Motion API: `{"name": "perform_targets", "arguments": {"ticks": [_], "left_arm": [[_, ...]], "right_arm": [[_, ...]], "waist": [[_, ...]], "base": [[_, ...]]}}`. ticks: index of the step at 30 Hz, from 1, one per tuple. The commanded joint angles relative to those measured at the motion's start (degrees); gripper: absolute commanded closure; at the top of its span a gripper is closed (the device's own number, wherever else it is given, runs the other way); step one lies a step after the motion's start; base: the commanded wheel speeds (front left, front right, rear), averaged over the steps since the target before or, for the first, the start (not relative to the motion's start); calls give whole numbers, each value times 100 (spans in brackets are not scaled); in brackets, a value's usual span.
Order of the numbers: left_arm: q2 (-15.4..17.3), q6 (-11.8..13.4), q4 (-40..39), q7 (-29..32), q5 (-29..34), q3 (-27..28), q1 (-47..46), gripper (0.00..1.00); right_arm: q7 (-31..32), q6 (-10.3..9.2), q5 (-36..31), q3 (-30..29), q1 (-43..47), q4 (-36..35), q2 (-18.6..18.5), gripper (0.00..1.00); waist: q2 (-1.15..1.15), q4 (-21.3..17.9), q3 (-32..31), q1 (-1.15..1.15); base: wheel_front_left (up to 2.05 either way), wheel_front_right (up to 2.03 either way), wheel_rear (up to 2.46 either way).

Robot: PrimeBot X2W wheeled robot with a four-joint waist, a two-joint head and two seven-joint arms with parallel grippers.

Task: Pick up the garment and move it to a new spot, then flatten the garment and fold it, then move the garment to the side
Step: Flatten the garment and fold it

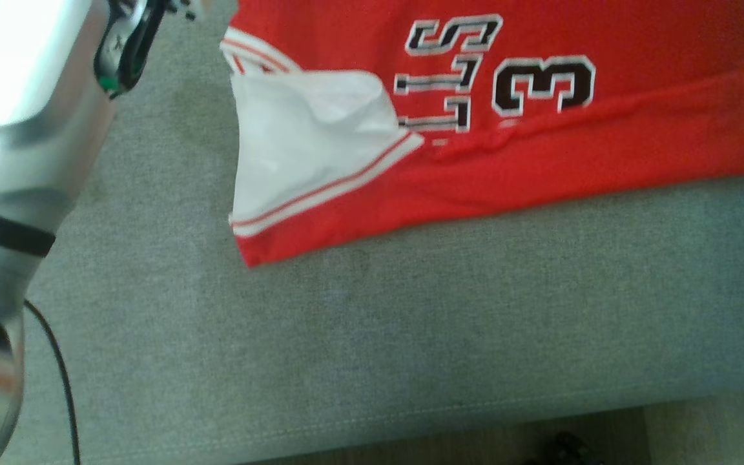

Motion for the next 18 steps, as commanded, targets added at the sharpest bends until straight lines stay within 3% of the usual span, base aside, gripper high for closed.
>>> {"name": "perform_targets", "arguments": {"ticks": [1, 5, 9, 18], "left_arm": [[125, 71, -8, -144, 70, 269, -406, 100], [-80, 92, 260, -405, 110, 304, -536, 100], [-191, -66, 458, -508, 162, 200, -455, 100], [-86, -340, 400, -592, 216, 9, 52, 100]], "right_arm": [[-198, 18, -74, -34, -181, -27, -51, 100], [-510, 18, -174, -40, -391, 197, 58, 100], [-562, 18, -113, 115, -313, 380, 182, 100], [-321, 18, 320, 580, 197, 505, 30, 100]], "waist": [[0, 5, 31, 0], [0, 21, 56, 0], [0, 28, -1, 0], [0, 92, -414, 0]], "base": [[0, 0, 0], [0, 0, 0], [0, 0, 0], [0, 0, 0]]}}
